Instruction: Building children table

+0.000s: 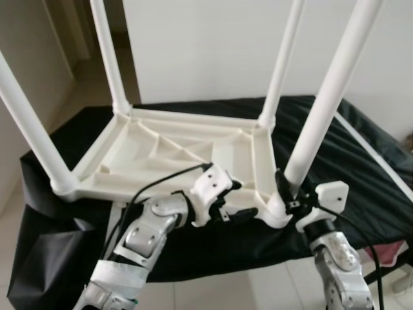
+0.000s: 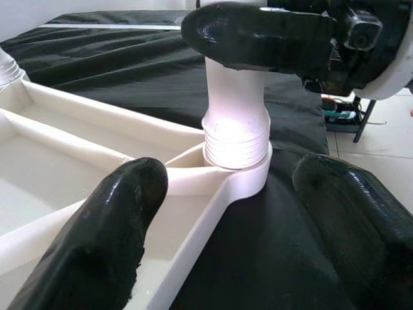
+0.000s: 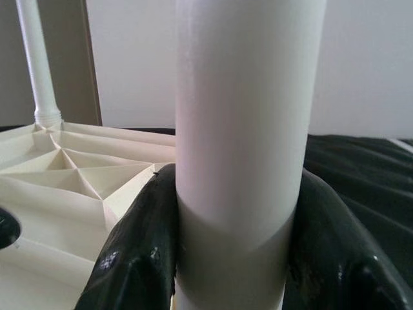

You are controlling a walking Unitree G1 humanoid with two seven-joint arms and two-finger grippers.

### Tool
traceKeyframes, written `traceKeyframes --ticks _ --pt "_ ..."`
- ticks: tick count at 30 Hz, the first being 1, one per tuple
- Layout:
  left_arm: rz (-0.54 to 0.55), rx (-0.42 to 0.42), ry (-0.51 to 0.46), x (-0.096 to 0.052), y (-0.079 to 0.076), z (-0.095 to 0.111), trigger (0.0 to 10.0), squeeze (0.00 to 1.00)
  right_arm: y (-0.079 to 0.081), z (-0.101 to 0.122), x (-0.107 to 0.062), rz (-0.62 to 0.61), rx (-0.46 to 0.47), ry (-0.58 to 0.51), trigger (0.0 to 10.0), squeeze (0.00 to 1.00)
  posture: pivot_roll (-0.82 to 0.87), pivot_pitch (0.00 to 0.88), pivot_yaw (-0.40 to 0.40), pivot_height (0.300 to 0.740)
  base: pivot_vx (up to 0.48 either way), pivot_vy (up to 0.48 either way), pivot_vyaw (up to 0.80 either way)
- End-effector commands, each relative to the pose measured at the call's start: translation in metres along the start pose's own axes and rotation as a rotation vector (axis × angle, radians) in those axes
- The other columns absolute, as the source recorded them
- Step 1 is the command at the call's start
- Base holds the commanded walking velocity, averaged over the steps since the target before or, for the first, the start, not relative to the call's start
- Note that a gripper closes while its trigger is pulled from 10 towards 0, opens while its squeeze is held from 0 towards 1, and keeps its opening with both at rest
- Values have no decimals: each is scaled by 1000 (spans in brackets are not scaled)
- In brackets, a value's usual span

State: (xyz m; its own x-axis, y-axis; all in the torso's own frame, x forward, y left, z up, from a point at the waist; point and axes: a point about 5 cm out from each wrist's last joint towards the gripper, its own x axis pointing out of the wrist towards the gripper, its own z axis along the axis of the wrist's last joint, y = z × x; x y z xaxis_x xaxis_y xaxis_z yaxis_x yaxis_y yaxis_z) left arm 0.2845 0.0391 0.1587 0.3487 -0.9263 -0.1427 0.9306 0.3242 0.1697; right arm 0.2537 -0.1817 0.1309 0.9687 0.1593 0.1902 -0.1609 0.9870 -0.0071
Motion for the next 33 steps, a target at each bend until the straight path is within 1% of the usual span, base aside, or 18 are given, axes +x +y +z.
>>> traceKeyframes --ticks 1,2,4,8,10,11,12,13,14,15,17,22,24,25,26,27,30,33 --pt "5 2 -8 -1 0 3 10000 0 -16 -53 -25 -114 48 319 10000 0 30 0 5 740 0 0 0" --pt "5 2 -8 -1 0 3 10000 0 -16 -53 -25 -114 48 319 10000 0 30 0 5 740 0 0 0" --pt "1 1 -11 0 0 4 10000 0 -27 -51 -24 -168 28 318 10000 0 25 0 7 740 0 0 0" --pt "-5 4 -14 0 -1 4 10000 0 -32 -48 -21 -217 20 306 10000 0 24 0 7 740 0 0 0" --pt "-9 4 -15 1 -2 5 10000 0 -32 -44 -18 -265 12 270 10000 0 23 0 6 740 0 0 0" --pt "-9 4 -15 1 -2 5 10000 0 -32 -44 -18 -265 12 270 10000 0 23 0 6 740 0 0 0" --pt "-10 5 -15 1 -2 5 10000 0 -28 -40 -14 -294 18 236 10000 0 23 0 5 740 0 0 0" --pt "-10 5 -15 1 -2 5 10000 0 -28 -40 -14 -294 18 236 10000 0 23 0 5 740 0 0 0" --pt "-10 5 -15 1 -2 5 10000 0 -20 -37 -9 -319 36 205 10000 0 24 0 2 740 0 0 0" --pt "-10 5 -15 1 -2 5 10000 0 -20 -37 -9 -319 36 205 10000 0 24 0 2 740 0 0 0" --pt "-12 5 -17 1 -2 5 10000 0 -12 -35 -3 -384 62 187 10000 0 24 0 -2 740 0 0 0" --pt "-15 4 -21 2 -4 5 10000 0 -3 -36 5 -474 82 187 10000 0 25 0 -4 740 0 0 0" --pt "-20 4 -24 3 -5 6 10000 0 -3 -42 12 -572 75 227 10000 0 27 0 -6 740 0 0 0" --pt "-20 4 -24 3 -5 6 10000 0 -3 -42 12 -572 75 227 10000 0 27 0 -6 740 0 0 0" --pt "-21 4 -24 3 -6 6 10000 0 -4 -44 14 -603 61 246 10000 0 27 0 -6 740 0 0 0" --pt "-21 4 -24 3 -6 6 10000 0 -4 -44 14 -603 61 246 10000 0 27 0 -6 740 0 0 0" --pt "-18 5 -25 2 -4 6 10000 0 -14 -45 23 -661 14 267 10000 0 33 0 -6 740 0 0 0" --pt "-14 8 -23 2 -4 6 10000 0 -14 -38 34 -613 -59 226 10000 0 41 0 -13 740 0 0 0"
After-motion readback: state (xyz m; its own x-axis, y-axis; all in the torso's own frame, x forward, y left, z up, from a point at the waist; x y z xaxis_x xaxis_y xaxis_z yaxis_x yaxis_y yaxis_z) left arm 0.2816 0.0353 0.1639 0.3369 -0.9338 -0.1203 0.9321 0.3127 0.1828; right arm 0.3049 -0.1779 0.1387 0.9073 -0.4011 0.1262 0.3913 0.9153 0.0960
